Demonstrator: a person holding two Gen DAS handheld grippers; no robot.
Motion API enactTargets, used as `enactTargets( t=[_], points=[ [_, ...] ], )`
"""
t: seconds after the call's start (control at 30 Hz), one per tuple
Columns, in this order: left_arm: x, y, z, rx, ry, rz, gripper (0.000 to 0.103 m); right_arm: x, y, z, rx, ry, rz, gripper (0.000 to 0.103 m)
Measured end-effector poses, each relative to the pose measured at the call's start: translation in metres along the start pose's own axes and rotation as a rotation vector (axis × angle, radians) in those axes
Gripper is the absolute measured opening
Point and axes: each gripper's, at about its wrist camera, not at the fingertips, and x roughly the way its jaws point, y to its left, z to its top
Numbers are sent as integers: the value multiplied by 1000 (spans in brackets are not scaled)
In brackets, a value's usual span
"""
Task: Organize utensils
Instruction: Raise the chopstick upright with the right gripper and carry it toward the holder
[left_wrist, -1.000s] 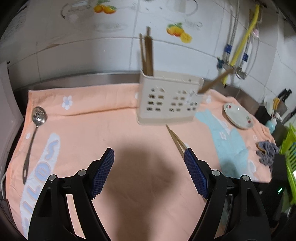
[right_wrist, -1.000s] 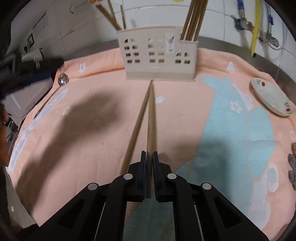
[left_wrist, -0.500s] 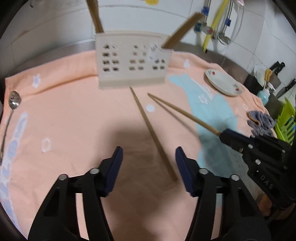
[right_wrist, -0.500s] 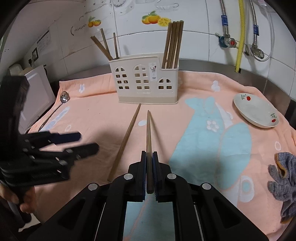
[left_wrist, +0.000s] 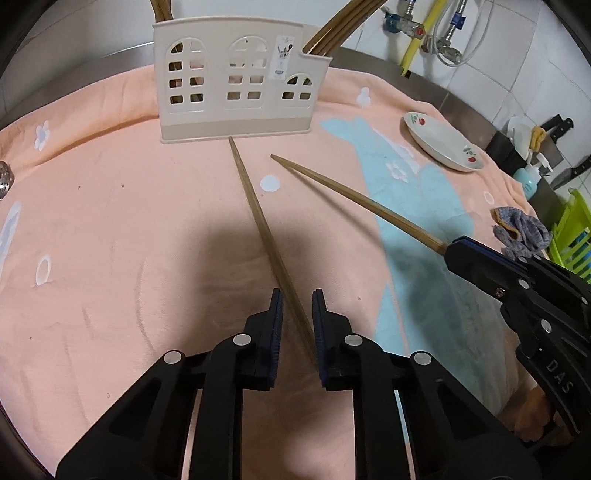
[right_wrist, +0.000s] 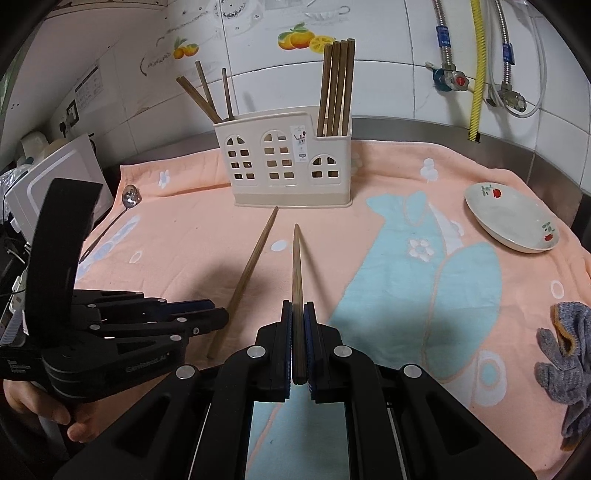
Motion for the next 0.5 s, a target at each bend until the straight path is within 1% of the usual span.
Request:
enactTargets(
  t=[0.13,0.23,0.43,0.5],
  points=[
    [8,0,1,-16,20,-3,15,1,-2,0,4,3,5,6],
    [14,1,1,-33,43,12,15,1,-2,0,4,3,6,6],
    [17,2,4,-64,49,31,15,1,-2,-1,3,2,6,6],
    [18,1,4,-57,49,49,11,1,-2,-1,5,1,6,6]
  ],
)
